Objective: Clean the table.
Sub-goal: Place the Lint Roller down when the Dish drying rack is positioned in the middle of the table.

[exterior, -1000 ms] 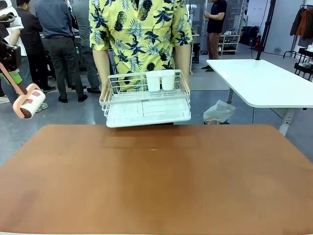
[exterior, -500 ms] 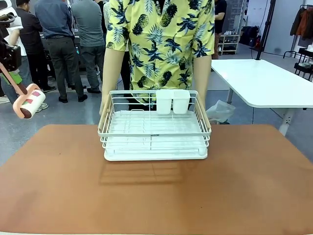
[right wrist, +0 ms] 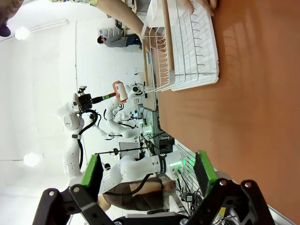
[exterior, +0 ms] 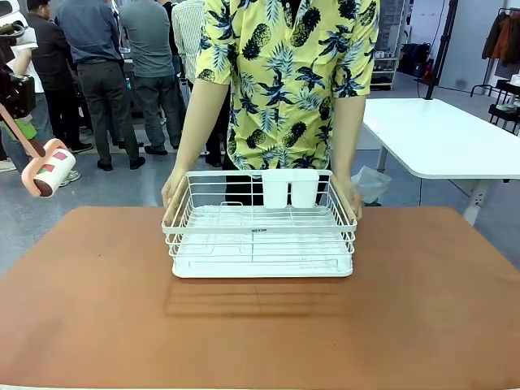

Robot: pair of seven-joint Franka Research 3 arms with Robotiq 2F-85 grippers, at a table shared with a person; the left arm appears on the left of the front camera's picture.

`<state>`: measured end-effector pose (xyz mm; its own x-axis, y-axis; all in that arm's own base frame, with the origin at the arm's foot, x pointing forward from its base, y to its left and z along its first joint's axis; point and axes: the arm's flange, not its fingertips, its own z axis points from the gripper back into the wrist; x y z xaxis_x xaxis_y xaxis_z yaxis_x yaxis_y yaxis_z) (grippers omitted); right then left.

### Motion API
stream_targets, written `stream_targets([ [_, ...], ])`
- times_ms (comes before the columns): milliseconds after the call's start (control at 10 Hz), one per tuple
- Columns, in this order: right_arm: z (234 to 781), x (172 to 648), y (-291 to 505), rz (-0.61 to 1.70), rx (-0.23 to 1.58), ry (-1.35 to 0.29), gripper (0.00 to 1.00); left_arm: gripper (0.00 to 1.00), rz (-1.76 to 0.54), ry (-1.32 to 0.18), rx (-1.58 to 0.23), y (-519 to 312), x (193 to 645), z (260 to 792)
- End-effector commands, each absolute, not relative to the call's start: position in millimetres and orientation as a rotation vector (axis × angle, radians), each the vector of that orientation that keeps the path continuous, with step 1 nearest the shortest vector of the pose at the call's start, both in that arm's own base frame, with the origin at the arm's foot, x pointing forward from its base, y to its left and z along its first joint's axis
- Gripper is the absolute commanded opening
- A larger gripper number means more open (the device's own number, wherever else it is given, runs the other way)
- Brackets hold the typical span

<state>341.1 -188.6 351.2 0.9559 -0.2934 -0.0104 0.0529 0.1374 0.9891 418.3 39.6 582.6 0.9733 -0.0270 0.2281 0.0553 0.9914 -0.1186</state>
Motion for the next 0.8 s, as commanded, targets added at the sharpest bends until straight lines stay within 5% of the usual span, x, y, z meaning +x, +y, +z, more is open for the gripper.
stream_targets([
  [0,354.1,339.5,-188.0,-0.252,1.414,-0.208,1.0,0.21,-0.041,-0.222,-0.125,40.8,419.1,588.8],
  [700,354.1,339.5,-188.0,-0.252,1.414,-0.208,1.0,0.21,-0.041,-0.222,-0.125,40.8,419.1,588.8],
])
